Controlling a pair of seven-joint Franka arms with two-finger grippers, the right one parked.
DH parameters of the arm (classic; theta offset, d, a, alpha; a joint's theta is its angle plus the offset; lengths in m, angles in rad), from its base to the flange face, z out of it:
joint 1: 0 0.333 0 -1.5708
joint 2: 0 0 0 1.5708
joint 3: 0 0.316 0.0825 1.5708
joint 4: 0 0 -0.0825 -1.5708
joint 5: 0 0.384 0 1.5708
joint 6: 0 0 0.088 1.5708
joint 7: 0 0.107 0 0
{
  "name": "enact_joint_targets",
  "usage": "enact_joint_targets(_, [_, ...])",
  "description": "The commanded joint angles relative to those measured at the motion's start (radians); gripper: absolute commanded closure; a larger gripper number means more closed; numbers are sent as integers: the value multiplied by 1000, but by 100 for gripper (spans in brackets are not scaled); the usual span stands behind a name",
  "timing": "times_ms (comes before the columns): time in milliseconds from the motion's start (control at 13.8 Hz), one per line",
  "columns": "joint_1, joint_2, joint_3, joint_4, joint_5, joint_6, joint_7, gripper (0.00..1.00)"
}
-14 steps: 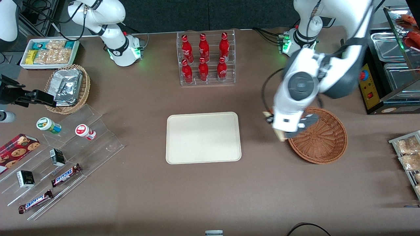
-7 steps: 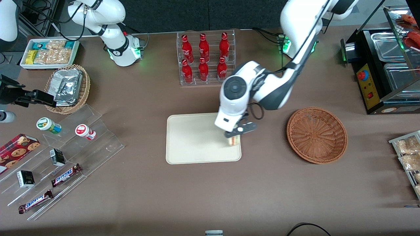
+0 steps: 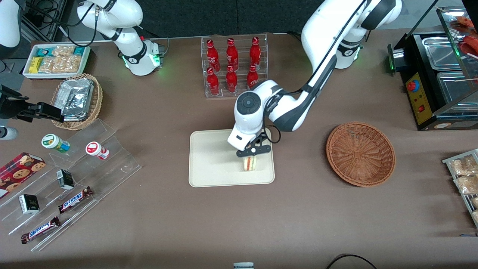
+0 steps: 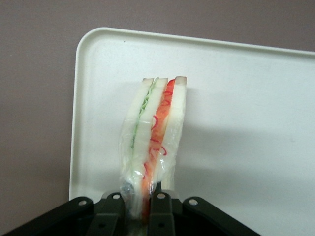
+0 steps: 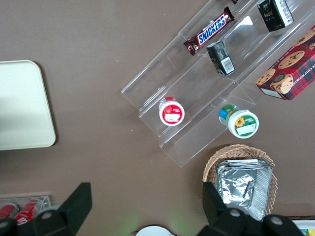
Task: Place sandwich from basket to tray
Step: 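Lower the sandwich onto the tray and open the left gripper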
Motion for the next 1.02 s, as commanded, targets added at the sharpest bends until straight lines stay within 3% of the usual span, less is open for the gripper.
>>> enact_joint_targets(0, [-26, 48, 9, 40, 34, 10, 11, 100])
enact_joint_targets(73, [-29, 54, 9, 47, 36, 10, 13, 100])
enact_joint_targets(145, [-28, 54, 9, 50, 36, 10, 14, 81])
enact_joint_targets(218, [-28, 51, 11, 51, 36, 10, 16, 24])
enact_joint_targets(291, [-28, 45, 11, 51, 36, 7, 16, 1])
enact_joint_targets(727, [-5, -74, 14, 97, 16, -129, 1, 0])
enact_joint_targets(945, [35, -212, 18, 105, -56, -268, 5, 0])
